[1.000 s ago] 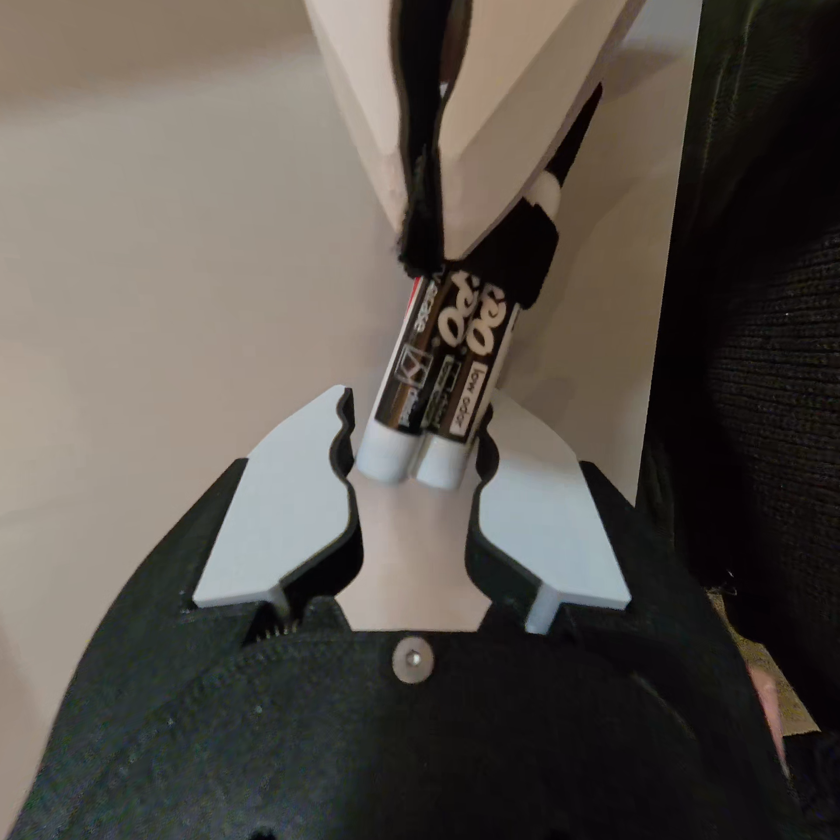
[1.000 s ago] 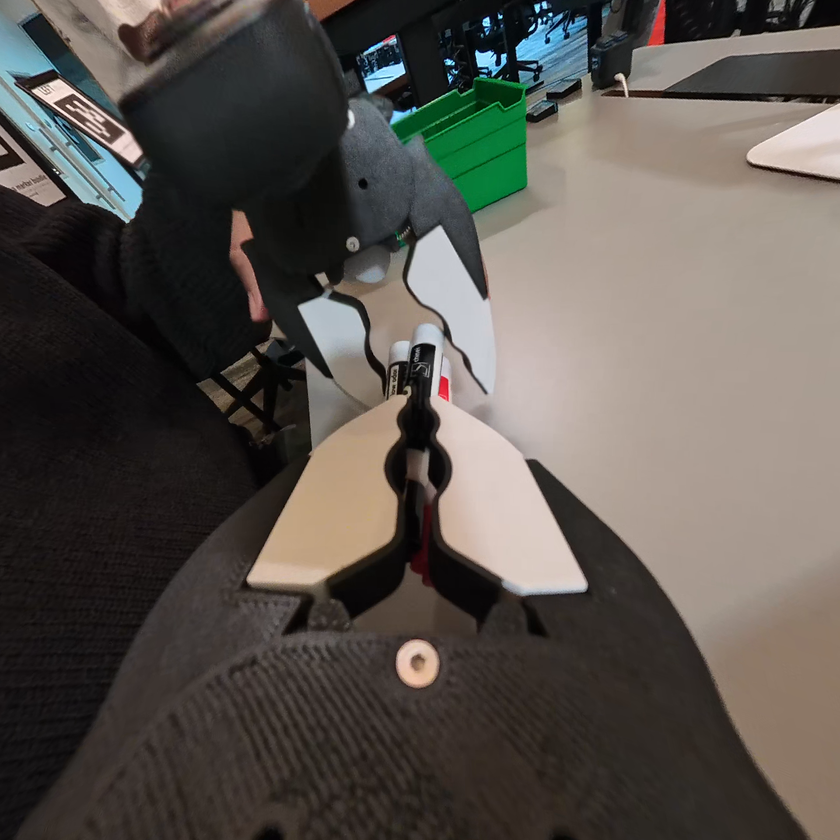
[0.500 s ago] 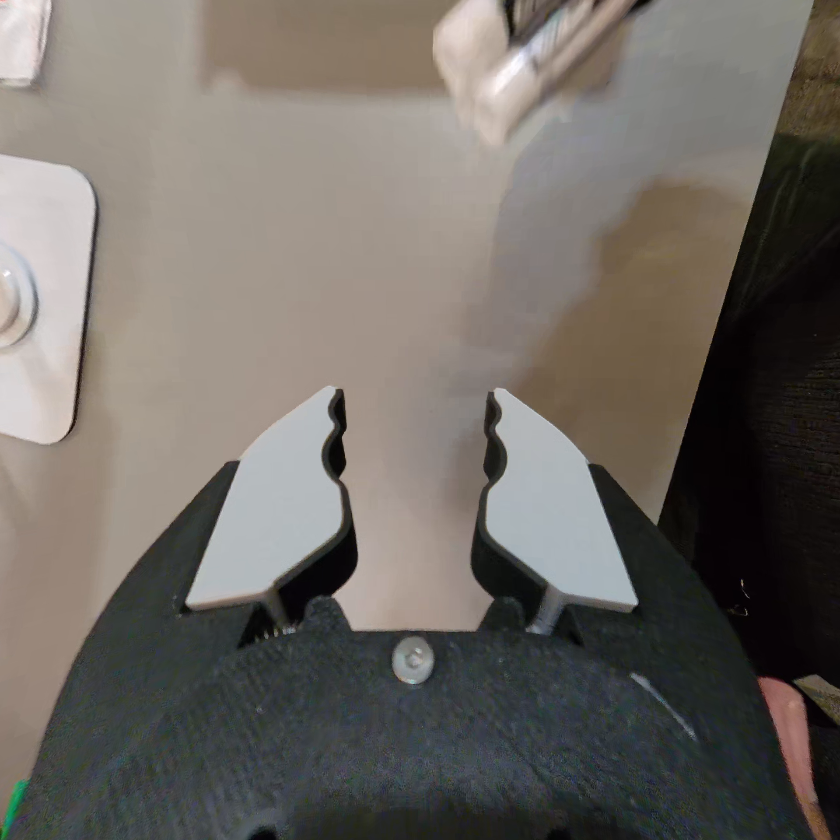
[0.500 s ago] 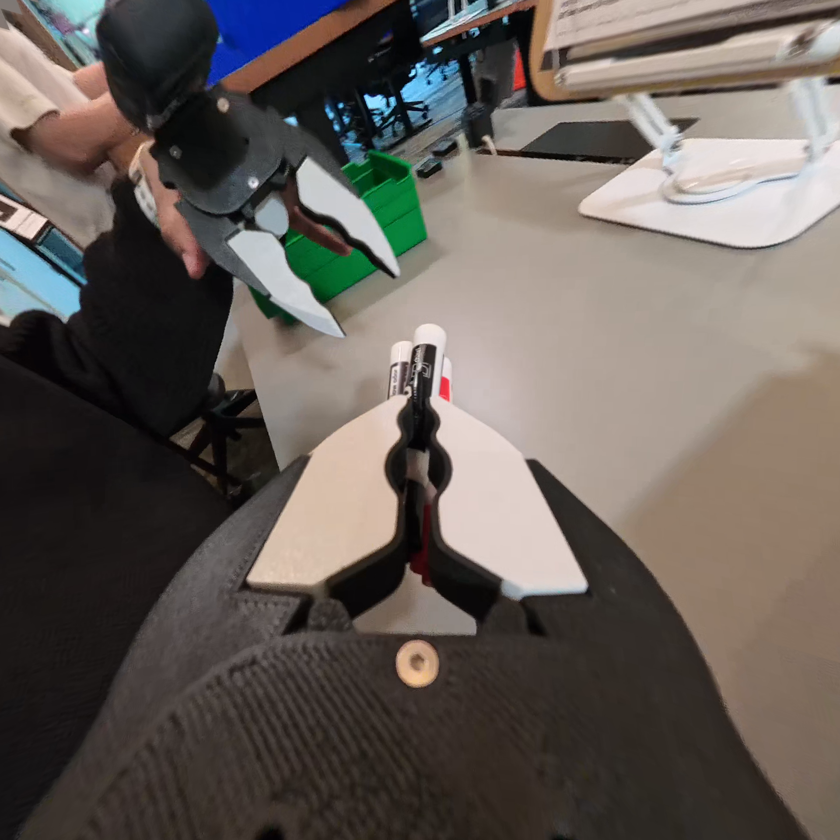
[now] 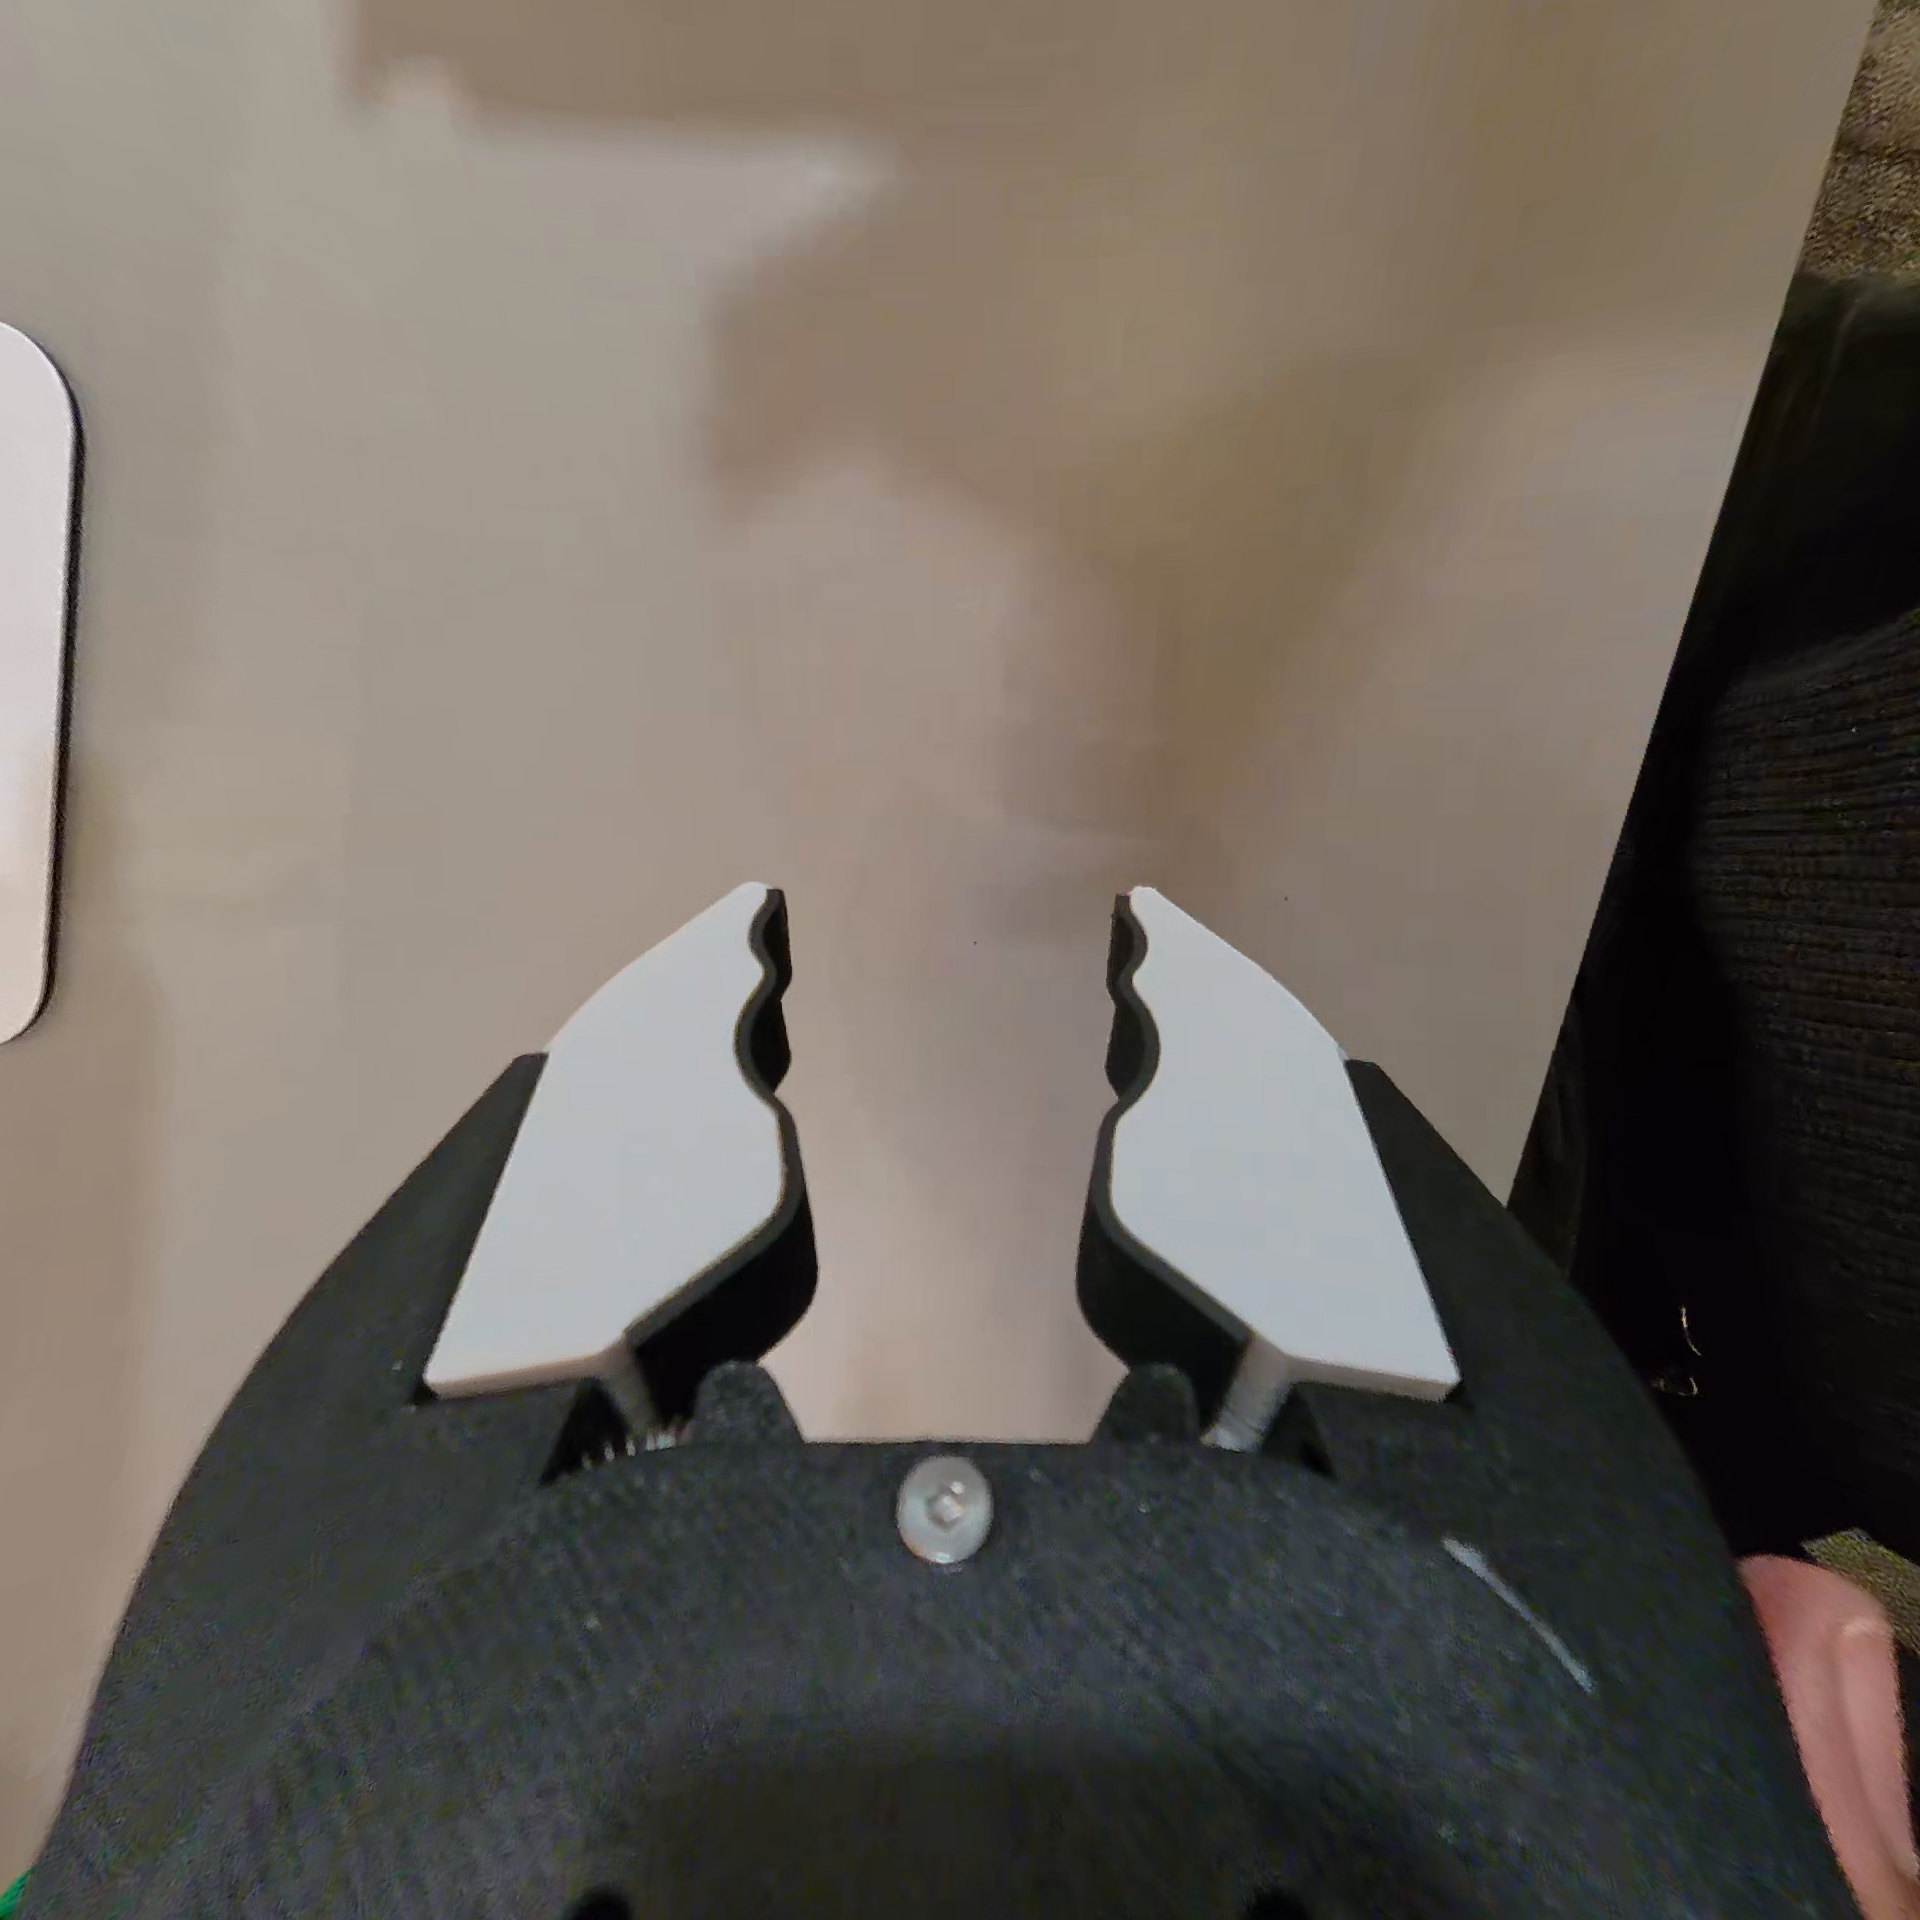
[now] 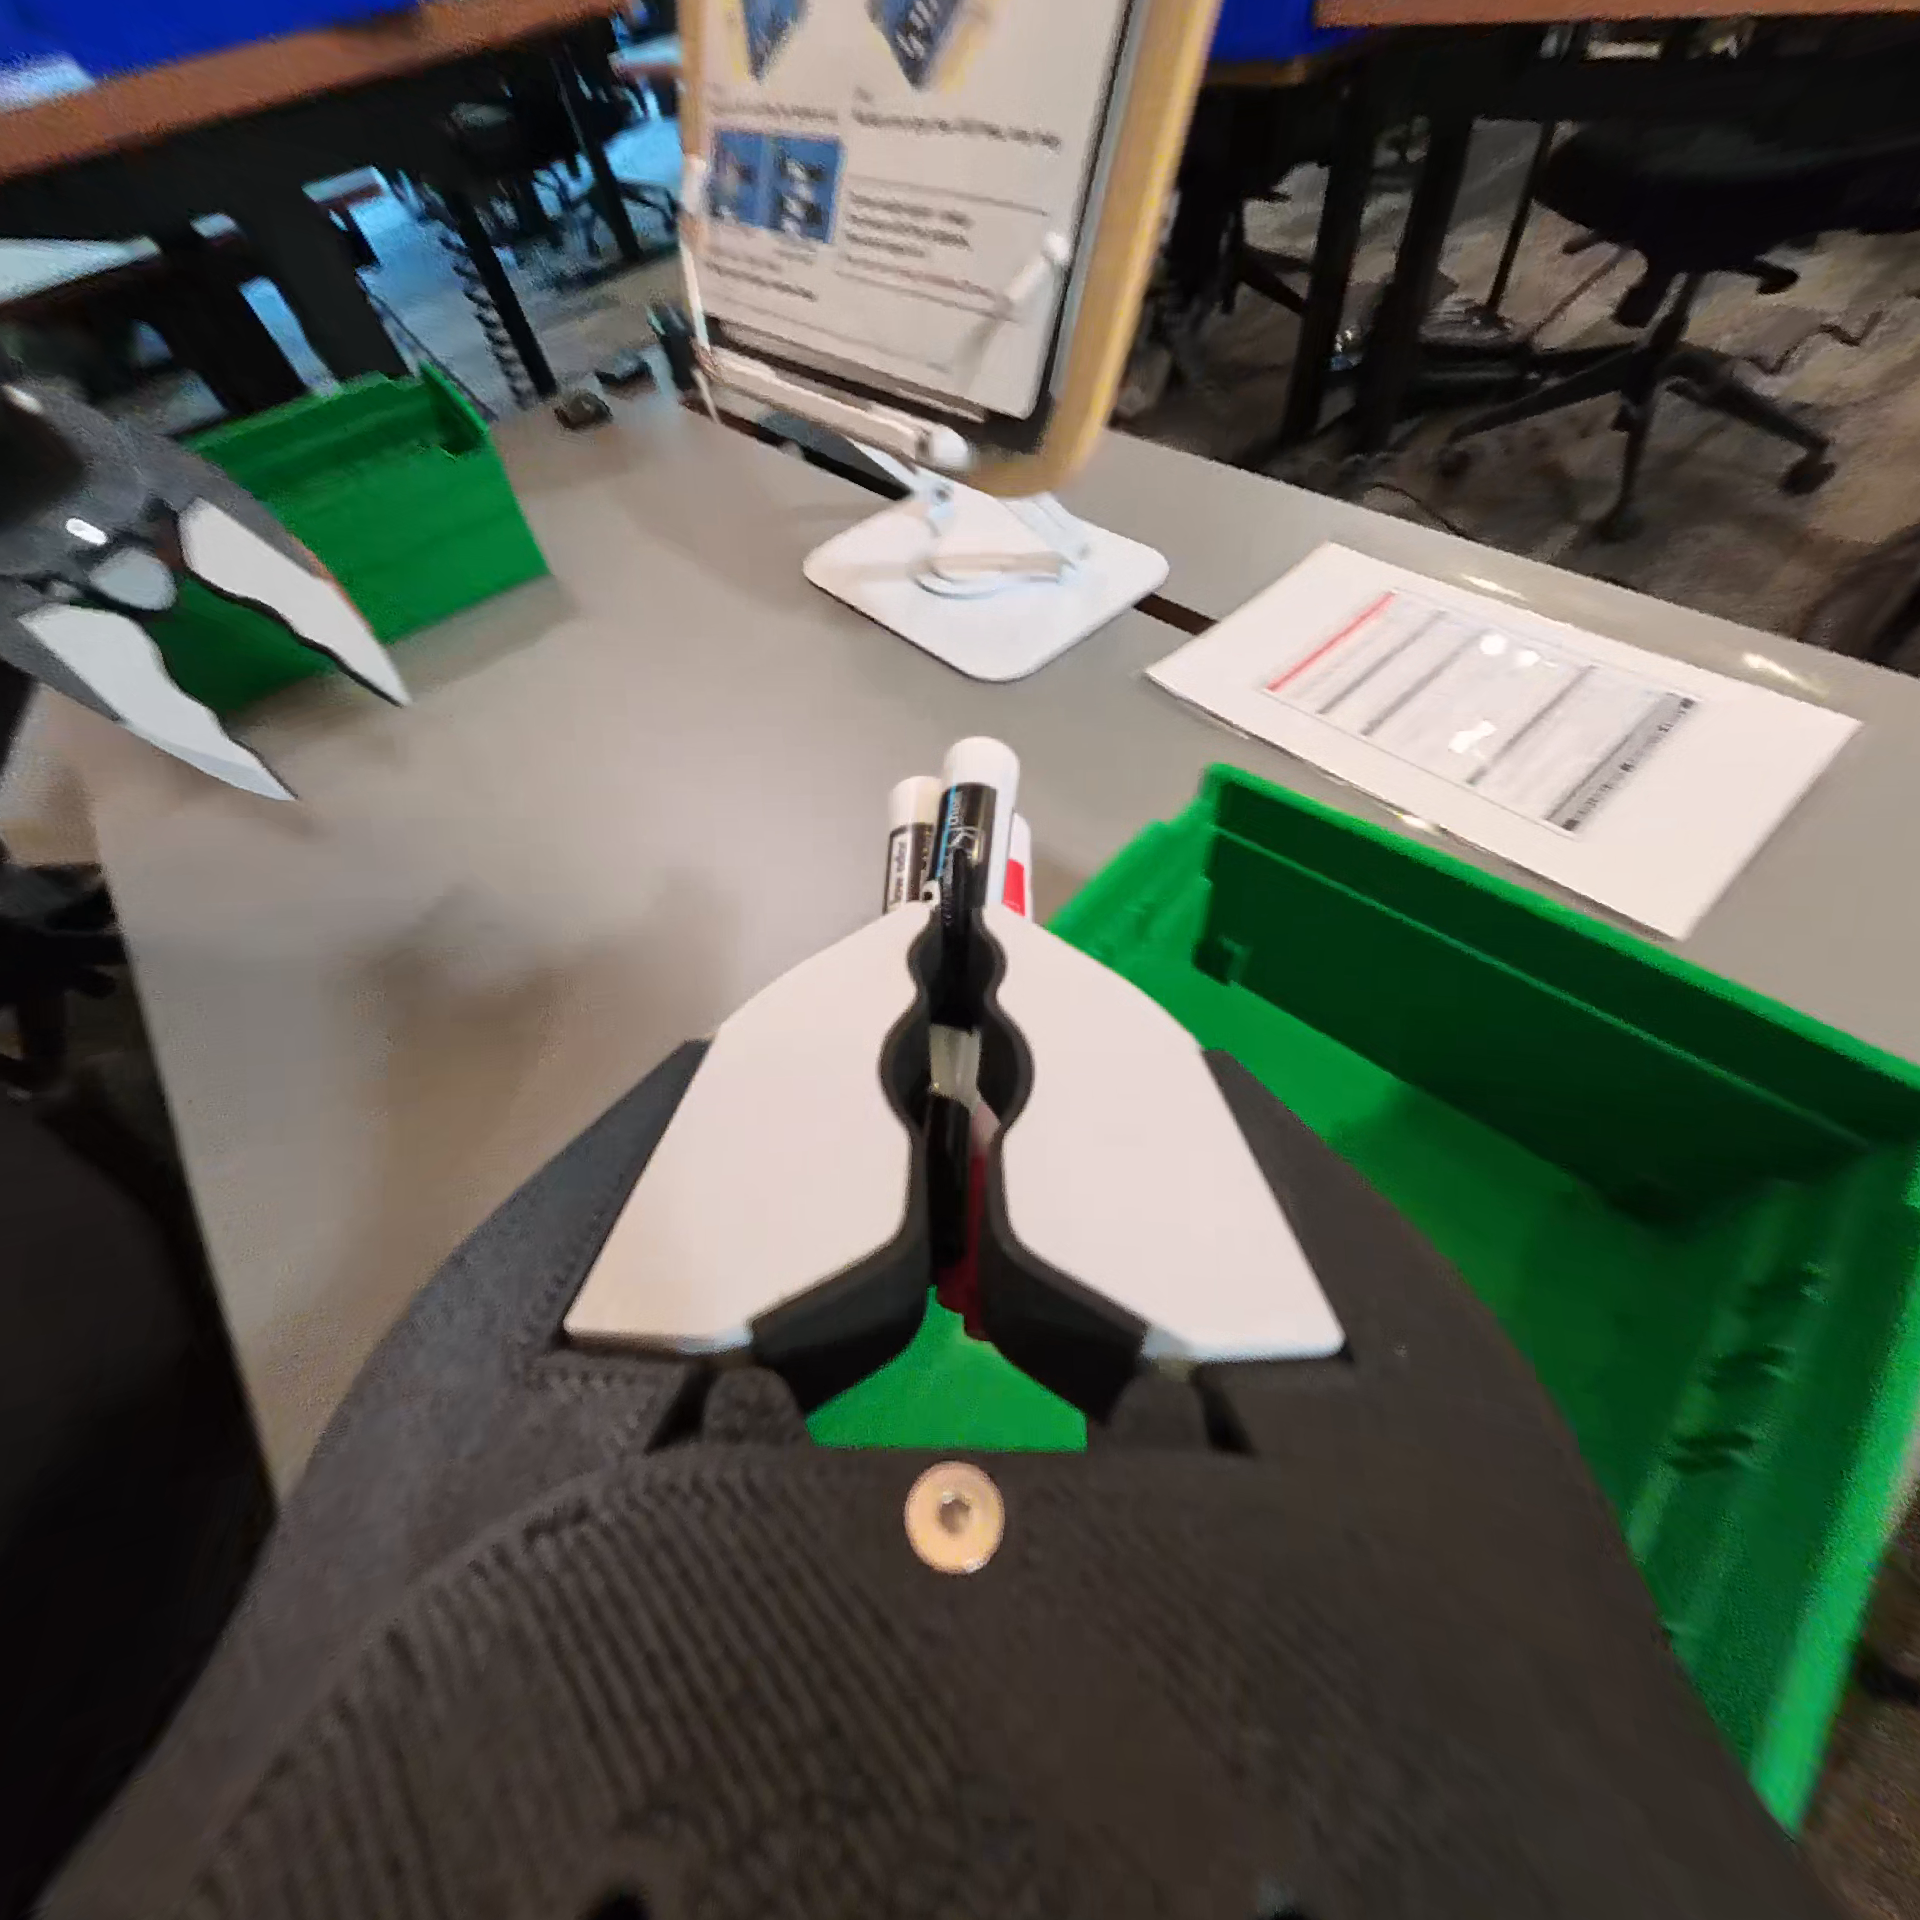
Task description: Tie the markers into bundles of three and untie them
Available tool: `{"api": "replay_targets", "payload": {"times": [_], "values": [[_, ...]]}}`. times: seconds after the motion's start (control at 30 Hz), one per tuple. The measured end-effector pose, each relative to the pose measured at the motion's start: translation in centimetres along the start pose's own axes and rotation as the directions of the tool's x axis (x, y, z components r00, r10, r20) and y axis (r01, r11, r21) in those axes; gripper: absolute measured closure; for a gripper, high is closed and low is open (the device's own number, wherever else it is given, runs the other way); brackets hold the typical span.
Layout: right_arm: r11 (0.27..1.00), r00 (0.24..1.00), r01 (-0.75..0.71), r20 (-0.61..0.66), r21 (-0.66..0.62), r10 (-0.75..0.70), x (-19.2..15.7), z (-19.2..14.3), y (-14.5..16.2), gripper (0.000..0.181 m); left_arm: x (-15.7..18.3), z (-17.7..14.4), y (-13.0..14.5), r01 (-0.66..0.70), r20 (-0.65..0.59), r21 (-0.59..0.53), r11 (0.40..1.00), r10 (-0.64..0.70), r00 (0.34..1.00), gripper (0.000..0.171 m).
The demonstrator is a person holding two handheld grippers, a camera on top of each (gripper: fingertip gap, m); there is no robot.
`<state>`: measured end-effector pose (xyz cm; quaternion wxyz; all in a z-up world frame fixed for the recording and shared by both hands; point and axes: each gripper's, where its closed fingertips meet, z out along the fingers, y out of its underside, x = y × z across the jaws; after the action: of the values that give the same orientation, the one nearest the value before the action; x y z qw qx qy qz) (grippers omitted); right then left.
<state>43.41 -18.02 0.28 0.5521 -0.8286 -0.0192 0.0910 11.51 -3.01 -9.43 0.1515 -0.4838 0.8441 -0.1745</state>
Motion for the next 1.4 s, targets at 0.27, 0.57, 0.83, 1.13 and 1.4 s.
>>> {"api": "replay_targets", "payload": {"times": [0.27,0.57,0.83,1.13,1.4], "values": [[0.991,0.993,-0.078,-0.095,-0.105,0.068,6.5,2.8,5.8,0.177,-0.1,1.4,-0.3,0.053,-0.039,-0.005,0.999,-0.053,0.998,0.111],[0.962,0.923,-0.251,-0.326,-0.103,0.205,9.6,6.0,9.0,0.177,0.6,3.2,-1.3,0.025,-0.081,-0.016,1.0,-0.026,0.996,0.111],[0.951,0.878,-0.301,-0.411,-0.072,0.247,9.5,7.7,9.9,0.177,1.4,3.8,-3.3,-0.014,-0.11,0.017,1.0,0.016,0.994,0.111],[0.957,0.841,-0.282,-0.497,-0.065,0.214,9.0,8.4,10.2,0.177,1.9,3.9,-3.0,-0.017,-0.111,0.0,1.0,0.017,0.994,0.111],[0.957,0.847,-0.281,-0.489,-0.075,0.21,8.2,8.7,10.9,0.176,2.2,4.3,-2.9,-0.025,-0.118,-0.018,1.0,0.022,0.993,0.111]]}}
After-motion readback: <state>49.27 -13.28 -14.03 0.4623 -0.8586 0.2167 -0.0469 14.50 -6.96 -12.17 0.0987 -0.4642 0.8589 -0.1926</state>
